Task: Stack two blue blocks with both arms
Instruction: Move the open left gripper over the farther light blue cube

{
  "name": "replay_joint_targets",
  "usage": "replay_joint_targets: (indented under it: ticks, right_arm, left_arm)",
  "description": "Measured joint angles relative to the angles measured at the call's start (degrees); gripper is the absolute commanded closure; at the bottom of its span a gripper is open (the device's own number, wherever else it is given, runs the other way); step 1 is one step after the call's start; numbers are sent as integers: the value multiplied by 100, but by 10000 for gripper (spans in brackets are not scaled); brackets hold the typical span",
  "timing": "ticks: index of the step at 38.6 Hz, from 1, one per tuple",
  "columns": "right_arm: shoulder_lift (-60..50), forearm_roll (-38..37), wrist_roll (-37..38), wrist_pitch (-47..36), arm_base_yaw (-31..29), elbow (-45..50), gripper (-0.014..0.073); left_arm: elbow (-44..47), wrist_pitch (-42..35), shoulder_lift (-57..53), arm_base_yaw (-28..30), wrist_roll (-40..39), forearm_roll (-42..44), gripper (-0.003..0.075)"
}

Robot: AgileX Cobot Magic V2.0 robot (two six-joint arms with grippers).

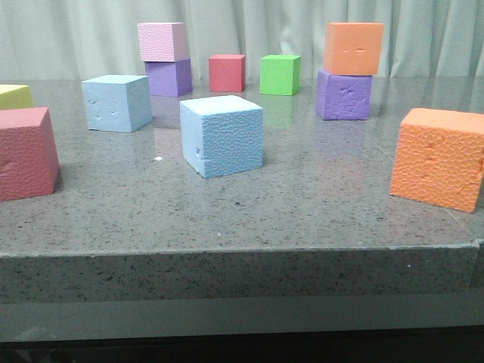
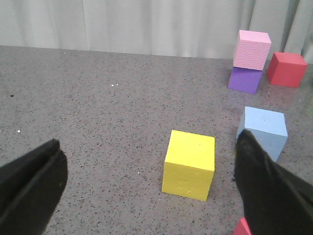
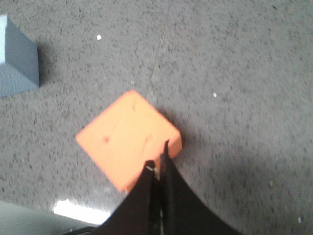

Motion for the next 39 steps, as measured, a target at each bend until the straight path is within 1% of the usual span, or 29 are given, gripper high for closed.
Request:
replay_joint_targets:
  ticks: [4, 9, 14, 18, 23, 30, 33, 36, 39]
  right_arm:
    - [-890, 0, 0, -303, 0, 787, 664]
    - [-1821, 0, 0, -501, 0, 1382, 664]
    - [-2430, 0, -11, -623, 0, 1649, 664]
    - [-2522, 0, -11, -719, 0, 1672, 664]
    - [-2522, 0, -11, -732, 0, 1683, 664]
    - [-2522, 0, -11, -744, 0, 1683, 664]
    - [-2522, 0, -11, -744, 0, 1683, 664]
    - [-2522, 0, -11, -744, 0, 1683, 664]
    - [-2522, 0, -11, -744, 0, 1683, 664]
  left_arm:
    - [0, -66, 0, 0, 0, 0, 48]
    - [0, -404, 0, 0, 0, 3, 48]
    - [-54, -784, 156, 0, 0, 12, 48]
    - [-384, -763, 616, 0, 0, 23, 48]
    - [-1304, -184, 1490, 0, 0, 23, 48]
    - [-3007, 1211, 3032, -44, 89, 23, 48]
    - [-3596, 1611, 3587, -225, 436, 36, 48]
    - [-4230, 1890, 4183, -574, 729, 25, 48]
    - [-4776, 2152, 4704, -879, 845, 5, 48]
